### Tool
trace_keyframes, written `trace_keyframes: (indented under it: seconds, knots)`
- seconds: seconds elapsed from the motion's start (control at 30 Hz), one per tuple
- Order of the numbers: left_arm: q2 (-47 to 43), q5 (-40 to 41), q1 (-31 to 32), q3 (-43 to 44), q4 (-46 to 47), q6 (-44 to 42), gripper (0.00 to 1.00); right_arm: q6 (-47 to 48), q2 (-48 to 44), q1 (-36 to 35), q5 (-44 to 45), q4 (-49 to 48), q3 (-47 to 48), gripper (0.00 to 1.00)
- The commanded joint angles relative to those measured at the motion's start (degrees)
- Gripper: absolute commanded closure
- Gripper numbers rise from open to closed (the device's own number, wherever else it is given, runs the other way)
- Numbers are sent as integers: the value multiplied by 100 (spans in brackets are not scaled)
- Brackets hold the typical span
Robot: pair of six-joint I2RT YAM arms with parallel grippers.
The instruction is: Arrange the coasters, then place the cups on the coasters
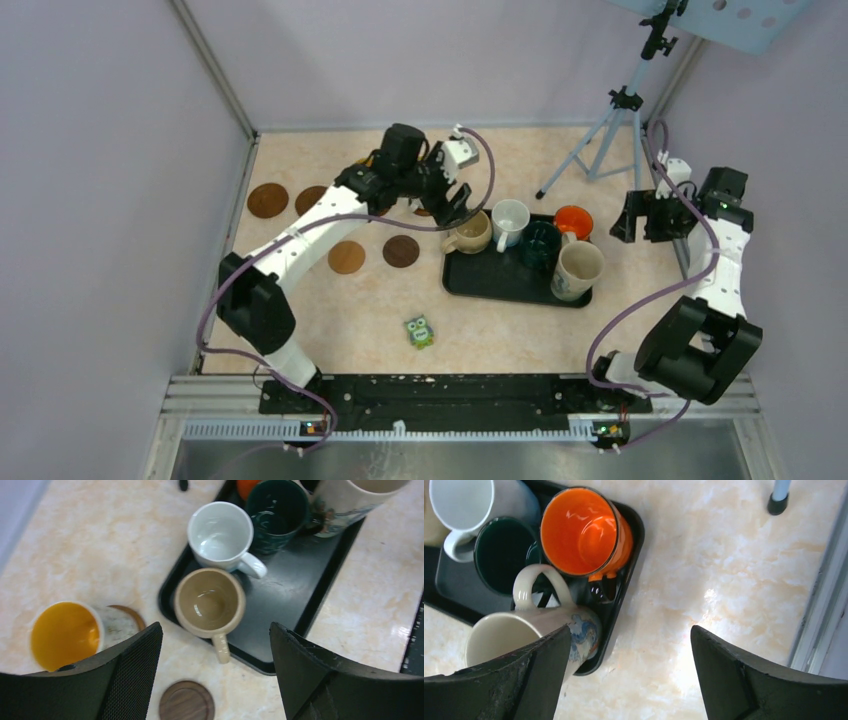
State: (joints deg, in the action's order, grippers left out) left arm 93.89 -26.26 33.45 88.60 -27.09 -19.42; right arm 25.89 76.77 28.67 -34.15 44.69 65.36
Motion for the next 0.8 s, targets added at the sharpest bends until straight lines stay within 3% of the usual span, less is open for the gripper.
trace_keyframes:
  seconds: [0.0, 0.43, 0.77]
  knots:
    - [176, -241, 272, -84, 142, 377, 16, 517, -50, 25, -364, 634, 137, 14]
    - [-88, -460, 399, -1087, 834, 868, 14, 332, 194, -542, -928, 1204, 351, 19]
    - [163, 853, 408, -1240, 347, 712, 16, -78, 266, -1035, -980, 887, 340, 19]
